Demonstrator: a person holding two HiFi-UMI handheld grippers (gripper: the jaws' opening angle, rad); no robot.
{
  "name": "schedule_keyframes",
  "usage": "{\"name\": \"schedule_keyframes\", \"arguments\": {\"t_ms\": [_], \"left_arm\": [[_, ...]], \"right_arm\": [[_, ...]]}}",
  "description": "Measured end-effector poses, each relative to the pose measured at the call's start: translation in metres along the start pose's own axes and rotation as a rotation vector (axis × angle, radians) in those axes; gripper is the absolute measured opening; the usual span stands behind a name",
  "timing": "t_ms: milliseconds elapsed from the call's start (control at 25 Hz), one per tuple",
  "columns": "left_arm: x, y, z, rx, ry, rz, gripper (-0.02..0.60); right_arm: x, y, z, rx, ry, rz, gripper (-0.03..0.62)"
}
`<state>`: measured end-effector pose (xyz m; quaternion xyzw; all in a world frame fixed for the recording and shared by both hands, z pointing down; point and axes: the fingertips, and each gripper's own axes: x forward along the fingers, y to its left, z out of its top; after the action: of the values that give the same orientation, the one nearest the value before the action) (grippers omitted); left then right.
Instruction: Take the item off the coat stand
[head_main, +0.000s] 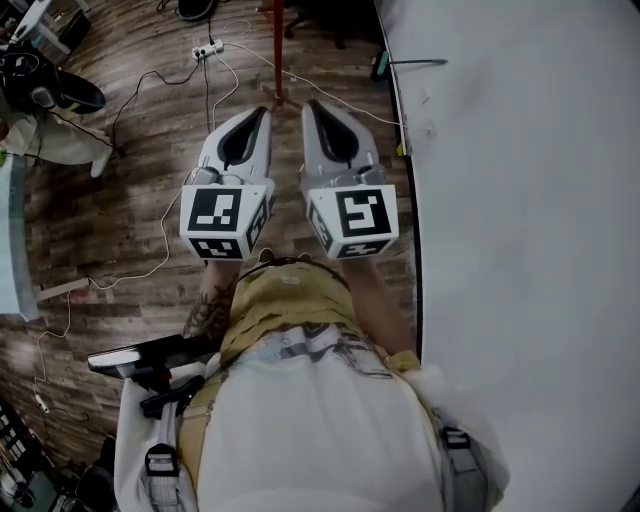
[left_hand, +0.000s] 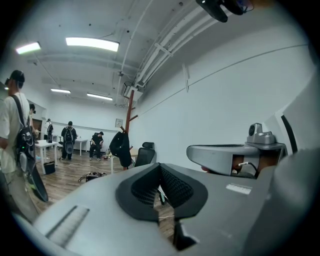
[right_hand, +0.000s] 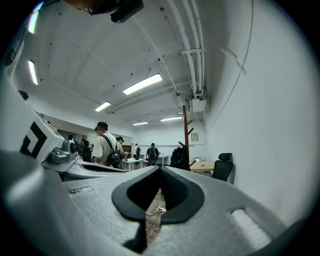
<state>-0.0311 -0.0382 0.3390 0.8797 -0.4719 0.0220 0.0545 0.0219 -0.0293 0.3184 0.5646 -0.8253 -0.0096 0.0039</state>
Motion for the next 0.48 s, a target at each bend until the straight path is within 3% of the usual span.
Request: {"name": "schedule_keyframes", "arguments": {"t_ms": [480], "left_arm": [[-0.007, 0.015, -0.041, -0.033, 0.065, -0.004, 0.002]], "right_arm": [[0.006, 0.007, -0.039, 0.021, 0.057, -0.018, -0.002]]}}
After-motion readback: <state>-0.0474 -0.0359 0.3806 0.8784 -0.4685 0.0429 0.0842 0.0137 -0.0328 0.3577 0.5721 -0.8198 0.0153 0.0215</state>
